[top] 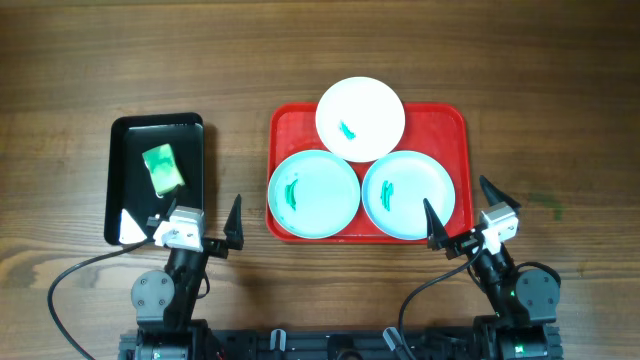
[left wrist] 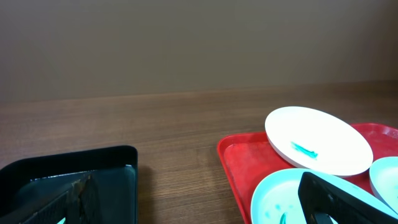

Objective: Clean dirty plates on tray and stack at the side
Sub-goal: 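Move the left gripper to the green sponge on the black tray and grasp it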

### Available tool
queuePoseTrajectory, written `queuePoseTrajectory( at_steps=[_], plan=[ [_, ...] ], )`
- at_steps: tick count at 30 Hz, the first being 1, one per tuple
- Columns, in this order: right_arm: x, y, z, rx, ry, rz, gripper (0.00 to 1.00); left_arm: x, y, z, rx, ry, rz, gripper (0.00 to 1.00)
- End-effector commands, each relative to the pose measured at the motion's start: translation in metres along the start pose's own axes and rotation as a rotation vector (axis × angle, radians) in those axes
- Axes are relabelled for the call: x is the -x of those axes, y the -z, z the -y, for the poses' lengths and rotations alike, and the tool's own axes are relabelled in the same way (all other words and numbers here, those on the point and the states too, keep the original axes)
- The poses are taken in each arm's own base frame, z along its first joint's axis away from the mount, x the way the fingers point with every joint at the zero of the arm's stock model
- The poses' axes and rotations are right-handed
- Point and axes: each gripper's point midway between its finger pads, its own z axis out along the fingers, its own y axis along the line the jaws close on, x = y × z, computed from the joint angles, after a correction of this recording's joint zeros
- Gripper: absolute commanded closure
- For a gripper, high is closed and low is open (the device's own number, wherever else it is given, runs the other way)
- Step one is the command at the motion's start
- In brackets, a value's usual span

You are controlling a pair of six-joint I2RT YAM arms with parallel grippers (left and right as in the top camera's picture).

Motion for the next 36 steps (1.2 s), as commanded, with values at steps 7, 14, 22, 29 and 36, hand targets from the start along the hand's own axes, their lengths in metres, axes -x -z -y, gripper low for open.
queuePoseTrajectory(
  at_steps=[7, 14, 22, 29, 36],
  plan=[
    [-0.016, -0.001, 0.019, -0.081, -0.025, -0.068, 0.00, -0.001, 0.000, -0.003, 0.022, -0.020, 0.002, 0.00],
    [-0.016, -0.001, 0.019, -0.081, -0.025, -0.068, 0.00, -0.001, 0.000, -0.003, 0.022, -0.020, 0.002, 0.00],
    [-0.016, -0.001, 0.019, -0.080, -0.025, -0.068, 0.00, -0.001, 0.000, -0.003, 0.022, -0.020, 0.002, 0.00],
    [-0.016, -0.001, 0.019, -0.081, -0.025, -0.068, 0.00, -0.001, 0.000, -0.003, 0.022, -0.020, 0.002, 0.00],
    [-0.016, -0.001, 0.019, -0.081, -0.025, -0.068, 0.00, 0.024, 0.025, 0.088, -0.539, 0.146, 0.056, 0.00]
  ],
)
